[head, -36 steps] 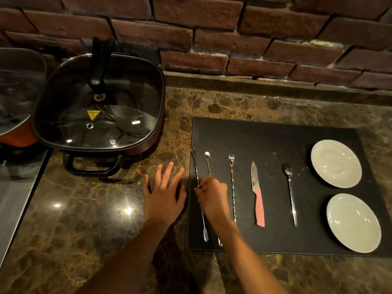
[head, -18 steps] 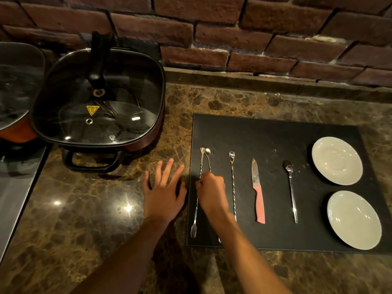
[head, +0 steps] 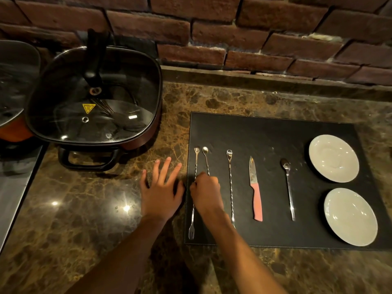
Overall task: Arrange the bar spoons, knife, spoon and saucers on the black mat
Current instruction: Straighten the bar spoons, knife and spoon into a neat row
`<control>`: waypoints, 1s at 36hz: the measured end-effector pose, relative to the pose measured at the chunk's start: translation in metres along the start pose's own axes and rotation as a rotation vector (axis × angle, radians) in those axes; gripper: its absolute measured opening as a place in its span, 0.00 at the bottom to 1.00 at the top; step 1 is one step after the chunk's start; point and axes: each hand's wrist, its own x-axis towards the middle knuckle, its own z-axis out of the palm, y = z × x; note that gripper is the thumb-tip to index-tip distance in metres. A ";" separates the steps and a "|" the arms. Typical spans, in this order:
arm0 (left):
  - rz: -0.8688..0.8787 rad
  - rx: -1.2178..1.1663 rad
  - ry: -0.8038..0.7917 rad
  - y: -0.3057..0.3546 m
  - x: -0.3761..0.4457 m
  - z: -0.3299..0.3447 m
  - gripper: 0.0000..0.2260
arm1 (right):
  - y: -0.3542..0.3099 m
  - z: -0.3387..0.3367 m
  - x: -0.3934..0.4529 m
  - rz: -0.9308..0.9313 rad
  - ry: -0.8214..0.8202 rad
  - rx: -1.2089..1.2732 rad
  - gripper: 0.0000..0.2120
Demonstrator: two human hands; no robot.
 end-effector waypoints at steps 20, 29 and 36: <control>-0.001 -0.004 -0.029 0.001 -0.001 -0.005 0.24 | -0.018 -0.016 0.017 0.066 -0.125 0.007 0.14; -0.011 -0.008 -0.011 0.002 -0.001 -0.003 0.23 | -0.004 -0.019 0.012 0.038 -0.204 0.115 0.10; -0.007 0.004 -0.007 0.001 0.000 0.000 0.23 | -0.001 -0.020 0.013 0.026 -0.193 0.077 0.09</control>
